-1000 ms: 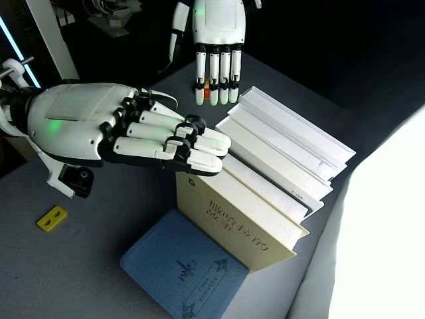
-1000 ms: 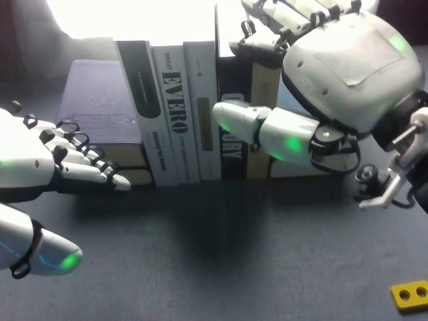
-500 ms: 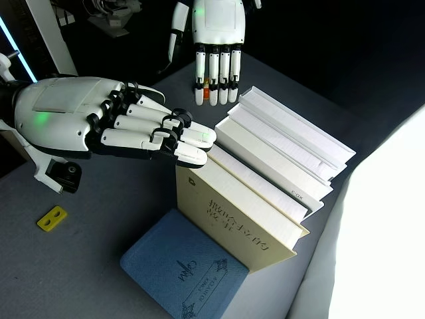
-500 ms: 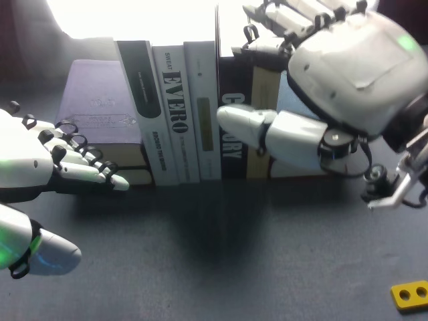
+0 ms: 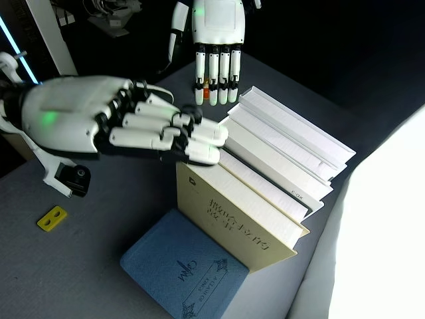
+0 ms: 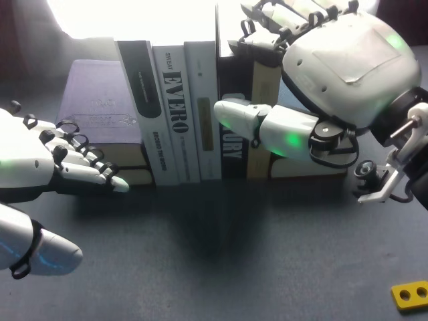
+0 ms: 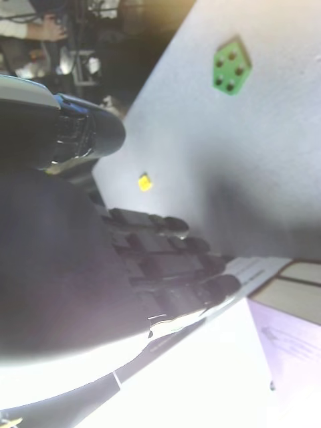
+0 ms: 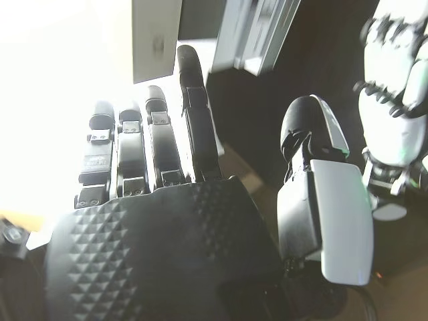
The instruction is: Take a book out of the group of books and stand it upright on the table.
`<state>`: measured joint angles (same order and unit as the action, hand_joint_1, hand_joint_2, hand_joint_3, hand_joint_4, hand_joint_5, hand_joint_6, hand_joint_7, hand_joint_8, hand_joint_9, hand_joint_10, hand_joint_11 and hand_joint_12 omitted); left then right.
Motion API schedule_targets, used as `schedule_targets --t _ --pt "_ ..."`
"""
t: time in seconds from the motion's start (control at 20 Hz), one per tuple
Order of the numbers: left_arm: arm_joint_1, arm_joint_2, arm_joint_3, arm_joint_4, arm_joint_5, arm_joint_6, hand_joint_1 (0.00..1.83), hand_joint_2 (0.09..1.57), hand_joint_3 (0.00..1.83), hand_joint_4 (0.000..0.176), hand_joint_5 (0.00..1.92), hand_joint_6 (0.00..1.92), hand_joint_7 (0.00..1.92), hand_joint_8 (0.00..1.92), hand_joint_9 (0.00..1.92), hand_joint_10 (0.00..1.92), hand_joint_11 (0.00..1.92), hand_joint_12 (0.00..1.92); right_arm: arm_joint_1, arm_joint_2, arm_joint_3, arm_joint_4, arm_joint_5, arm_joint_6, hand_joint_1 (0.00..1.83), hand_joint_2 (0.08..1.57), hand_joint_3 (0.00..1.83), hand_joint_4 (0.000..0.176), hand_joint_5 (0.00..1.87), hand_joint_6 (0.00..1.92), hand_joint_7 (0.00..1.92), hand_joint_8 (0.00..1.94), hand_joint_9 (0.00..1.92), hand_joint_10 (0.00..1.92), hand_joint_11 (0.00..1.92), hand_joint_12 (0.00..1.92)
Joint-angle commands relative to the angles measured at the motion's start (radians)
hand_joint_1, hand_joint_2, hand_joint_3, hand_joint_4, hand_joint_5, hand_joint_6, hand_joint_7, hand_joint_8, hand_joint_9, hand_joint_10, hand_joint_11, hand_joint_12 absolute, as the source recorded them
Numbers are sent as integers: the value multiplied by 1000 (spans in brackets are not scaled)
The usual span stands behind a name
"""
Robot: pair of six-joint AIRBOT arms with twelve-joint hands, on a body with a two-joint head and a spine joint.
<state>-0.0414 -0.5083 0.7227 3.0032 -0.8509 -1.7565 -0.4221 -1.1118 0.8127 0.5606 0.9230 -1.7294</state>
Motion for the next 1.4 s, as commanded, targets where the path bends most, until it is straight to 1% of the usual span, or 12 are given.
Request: schedule_targets --t 0.0,0.1,0.3,0.35,0.5,0.55,0.8,0.95,1.0,1.05,1.1,1.35 --pt "-4 -1 -2 9 72 -2 0 1327 2 44 88 4 107 1 102 1 0 306 -5 3 0 -44 80 1 0 1170 0 0 628 6 171 4 62 4 0 223" --pt "-4 -1 -2 9 72 -2 0 1328 1 42 106 9 122 5 126 8 0 349 -14 6 -8 -44 71 -2 0 1167 0 1 623 2 161 0 44 5 0 161" --pt "-4 -1 -2 9 72 -2 13 1322 0 38 125 3 166 5 186 14 0 492 -22 39 -55 -44 71 -21 0 1172 0 0 656 1 277 7 121 13 0 360" --pt "-4 -1 -2 9 72 -2 2 1325 1 37 122 1 164 2 176 6 0 471 -22 54 -75 -44 72 -30 0 1174 1 0 653 0 254 1 113 8 0 364" --pt "-4 -1 -2 9 72 -2 0 1325 0 41 117 3 127 0 134 1 0 380 -31 90 -126 -44 73 -45 0 1167 0 0 646 3 172 1 44 3 0 194" --pt "-4 -1 -2 9 72 -2 0 1322 0 43 126 4 129 1 136 2 0 401 -39 107 -151 -44 74 -43 0 1168 0 0 642 1 186 4 53 6 0 212" --pt "-4 -1 -2 9 72 -2 0 1323 0 44 81 0 89 1 95 1 0 233 -84 170 -241 -44 73 -63 0 1174 2 0 645 4 200 4 73 5 0 172" --pt "-4 -1 -2 9 72 -2 0 1326 1 42 88 3 102 6 100 3 0 235 -112 204 -285 -44 65 -61 0 1175 1 0 602 0 169 0 51 0 0 154" --pt "-4 -1 -2 9 72 -2 0 1324 0 41 94 3 113 6 107 5 0 268 -125 217 -301 -44 63 -63 0 1174 0 0 623 6 189 2 71 5 0 234" --pt "-5 -2 -2 9 72 -2 0 1324 0 45 83 8 96 5 89 6 0 207 -140 232 -317 -44 60 -64 0 1168 0 0 623 5 187 4 61 2 0 225" --pt "-6 -2 -2 9 72 -2 0 1323 0 46 95 9 103 5 104 9 0 263 -153 244 -329 -44 58 -65 0 1179 2 0 640 9 206 6 70 4 0 244" --pt "-8 -2 -2 9 72 -2 2 1323 0 43 114 7 129 3 116 5 0 314 -223 267 -354 -44 58 -101 0 1179 0 0 617 0 202 1 70 0 0 159"
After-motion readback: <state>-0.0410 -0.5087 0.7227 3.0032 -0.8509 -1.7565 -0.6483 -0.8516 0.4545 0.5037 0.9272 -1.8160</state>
